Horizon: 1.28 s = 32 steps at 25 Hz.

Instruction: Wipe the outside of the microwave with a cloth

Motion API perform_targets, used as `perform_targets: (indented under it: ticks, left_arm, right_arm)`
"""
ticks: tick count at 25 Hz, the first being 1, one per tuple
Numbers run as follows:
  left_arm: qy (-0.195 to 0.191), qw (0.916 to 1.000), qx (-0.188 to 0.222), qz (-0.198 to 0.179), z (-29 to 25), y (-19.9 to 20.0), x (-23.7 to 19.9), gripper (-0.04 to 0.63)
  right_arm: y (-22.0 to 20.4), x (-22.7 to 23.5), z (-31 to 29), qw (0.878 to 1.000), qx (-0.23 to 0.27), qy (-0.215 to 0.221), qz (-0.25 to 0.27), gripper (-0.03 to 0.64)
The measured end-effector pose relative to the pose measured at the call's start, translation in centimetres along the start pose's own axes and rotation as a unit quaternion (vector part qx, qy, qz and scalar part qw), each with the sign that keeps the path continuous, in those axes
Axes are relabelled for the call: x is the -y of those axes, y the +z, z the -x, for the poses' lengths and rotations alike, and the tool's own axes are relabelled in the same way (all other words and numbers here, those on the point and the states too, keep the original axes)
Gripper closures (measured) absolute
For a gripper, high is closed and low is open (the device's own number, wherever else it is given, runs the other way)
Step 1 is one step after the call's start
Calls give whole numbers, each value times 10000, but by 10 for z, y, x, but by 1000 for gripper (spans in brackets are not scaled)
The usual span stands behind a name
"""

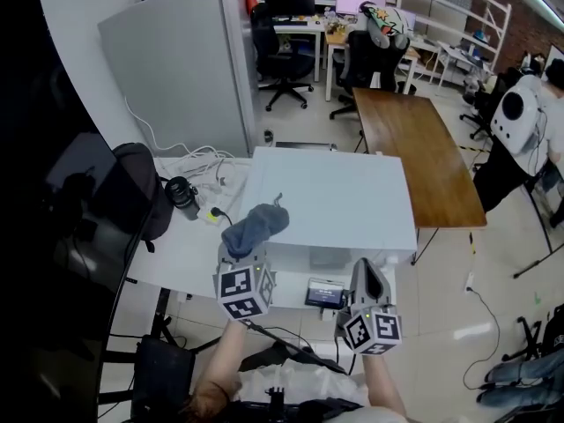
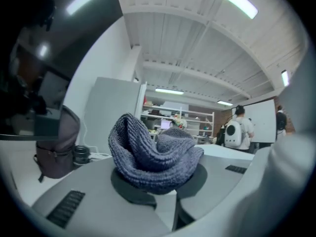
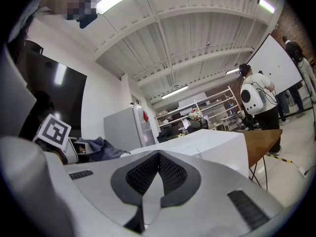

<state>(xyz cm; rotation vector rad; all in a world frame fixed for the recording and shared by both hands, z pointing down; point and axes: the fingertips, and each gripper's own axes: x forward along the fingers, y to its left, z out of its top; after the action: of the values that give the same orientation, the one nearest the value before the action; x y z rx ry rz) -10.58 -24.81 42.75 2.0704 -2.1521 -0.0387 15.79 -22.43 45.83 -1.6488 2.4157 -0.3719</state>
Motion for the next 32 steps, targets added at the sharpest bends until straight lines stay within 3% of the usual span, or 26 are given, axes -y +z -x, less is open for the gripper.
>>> perform_targets:
  ticks: [4, 8, 13, 16, 20, 23, 27, 32]
  left_arm:
    - [-1263, 9919, 161, -32, -26, 25, 108, 541]
    - [-2483, 9685, 73, -145, -45, 29, 221, 541]
    - [-3365, 9396, -486, -401, -56, 5, 313, 541]
    - [-3390, 9346, -901, -583, -65, -19, 332, 541]
    - [-3083, 9403, -994, -1044, -77, -31, 320, 541]
    - [-2778, 9488, -914, -1197, -83, -28, 290, 541]
    - [-2389, 9623, -931, -908, -86, -20, 242, 541]
    - [-1878, 9740, -831, -962, -85, -11, 180, 541]
  right_arm:
    - [4, 21, 9, 9995, 76, -300, -40, 600]
    - [12, 41, 26, 9980, 190, -598, -54, 600]
    - [24, 60, 48, 9942, 373, -1010, 3, 600]
    - [28, 72, 58, 9914, 491, -1213, 36, 600]
    - [30, 78, 64, 9897, 556, -1317, -45, 600]
    - [29, 71, 58, 9915, 526, -1191, -59, 600]
    - [34, 46, 42, 9947, 585, -848, 23, 600]
    - [66, 30, 24, 9886, 1242, -828, 214, 600]
